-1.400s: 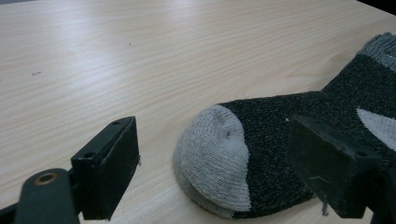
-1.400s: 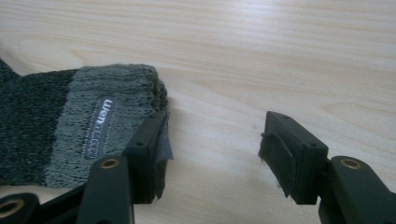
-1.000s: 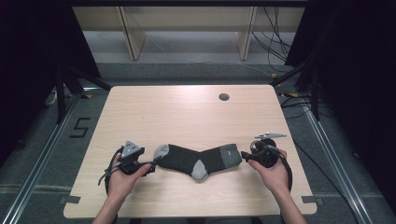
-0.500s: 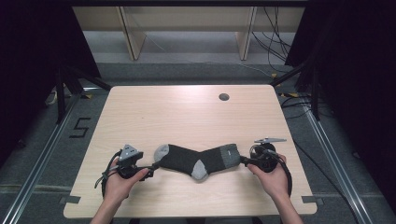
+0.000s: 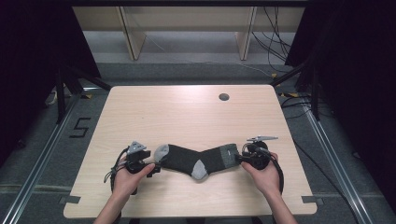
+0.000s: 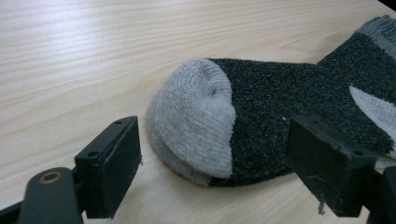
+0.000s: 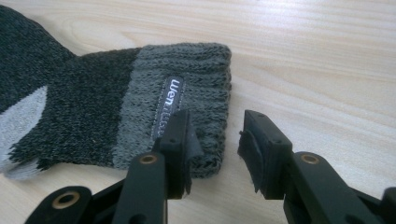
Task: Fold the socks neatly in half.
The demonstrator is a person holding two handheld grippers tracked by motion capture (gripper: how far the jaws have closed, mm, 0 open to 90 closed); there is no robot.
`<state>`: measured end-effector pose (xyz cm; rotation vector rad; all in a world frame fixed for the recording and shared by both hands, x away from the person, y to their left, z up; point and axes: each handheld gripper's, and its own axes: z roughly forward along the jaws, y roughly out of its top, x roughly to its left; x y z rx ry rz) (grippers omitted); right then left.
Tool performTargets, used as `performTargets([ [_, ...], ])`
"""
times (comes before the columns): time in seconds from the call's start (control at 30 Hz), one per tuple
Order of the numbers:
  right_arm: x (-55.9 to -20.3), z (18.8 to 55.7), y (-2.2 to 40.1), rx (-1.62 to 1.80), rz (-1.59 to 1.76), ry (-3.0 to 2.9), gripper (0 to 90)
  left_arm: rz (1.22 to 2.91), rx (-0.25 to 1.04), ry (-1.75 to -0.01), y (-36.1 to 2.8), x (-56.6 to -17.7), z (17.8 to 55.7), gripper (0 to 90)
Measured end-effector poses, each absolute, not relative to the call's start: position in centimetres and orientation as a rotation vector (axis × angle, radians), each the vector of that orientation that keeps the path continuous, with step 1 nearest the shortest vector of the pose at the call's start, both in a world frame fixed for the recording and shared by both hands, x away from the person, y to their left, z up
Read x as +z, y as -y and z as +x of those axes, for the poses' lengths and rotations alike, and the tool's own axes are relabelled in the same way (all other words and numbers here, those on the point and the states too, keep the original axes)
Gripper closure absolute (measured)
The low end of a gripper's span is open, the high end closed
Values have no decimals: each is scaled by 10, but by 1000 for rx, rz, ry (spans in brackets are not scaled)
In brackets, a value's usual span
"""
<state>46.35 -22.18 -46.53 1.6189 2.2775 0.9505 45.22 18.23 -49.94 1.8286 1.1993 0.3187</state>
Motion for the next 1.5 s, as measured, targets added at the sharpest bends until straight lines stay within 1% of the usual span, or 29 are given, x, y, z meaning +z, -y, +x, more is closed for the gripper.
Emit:
performTargets([
  [0.07,-466,466,222,921,1620,-2284,630,1851,308,-1202,-178,-503,456,208],
  [0.13,-467,465,221,935,1625,-2284,633,1883,305,-1199,-175,-505,459,211],
  [0.2,-468,466,222,901,1619,-2290,635,1882,313,-1212,-172,-506,461,206],
  [0.4,-473,465,222,937,1599,-2287,635,1898,322,-1231,-171,-509,465,220],
  [0.47,-474,465,222,950,1592,-2296,635,1908,327,-1220,-170,-509,465,247],
  [0.57,-473,465,222,930,1606,-2268,635,1882,292,-1240,-172,-511,466,276],
  [0.7,-472,466,221,926,1627,-2276,634,1829,285,-1273,-172,-512,466,355],
  [0.8,-474,468,222,953,1653,-2284,632,1853,266,-1272,-172,-510,466,422],
  [0.87,-474,468,222,979,1653,-2298,632,1849,249,-1263,-172,-511,465,488],
  [0.93,-474,466,221,956,1649,-2274,632,1804,232,-1273,-171,-513,465,560],
  [1.03,-475,467,222,961,1628,-2289,633,1833,285,-1243,-168,-510,460,617],
  [1.17,-476,468,221,943,1651,-2291,642,1845,309,-1233,-167,-506,457,629],
  [1.2,-475,468,220,950,1656,-2291,647,1812,310,-1247,-165,-505,457,629],
  [1.23,-474,468,220,947,1668,-2303,657,1825,300,-1243,-168,-503,457,629],
  [1.37,-475,469,219,965,1611,-2312,676,1770,296,-1256,-168,-490,455,628],
  [1.43,-475,468,217,965,1629,-2298,712,1755,287,-1255,-168,-485,455,628],
  [1.5,-475,467,212,967,1649,-2284,723,1770,299,-1225,-168,-478,455,630],
])
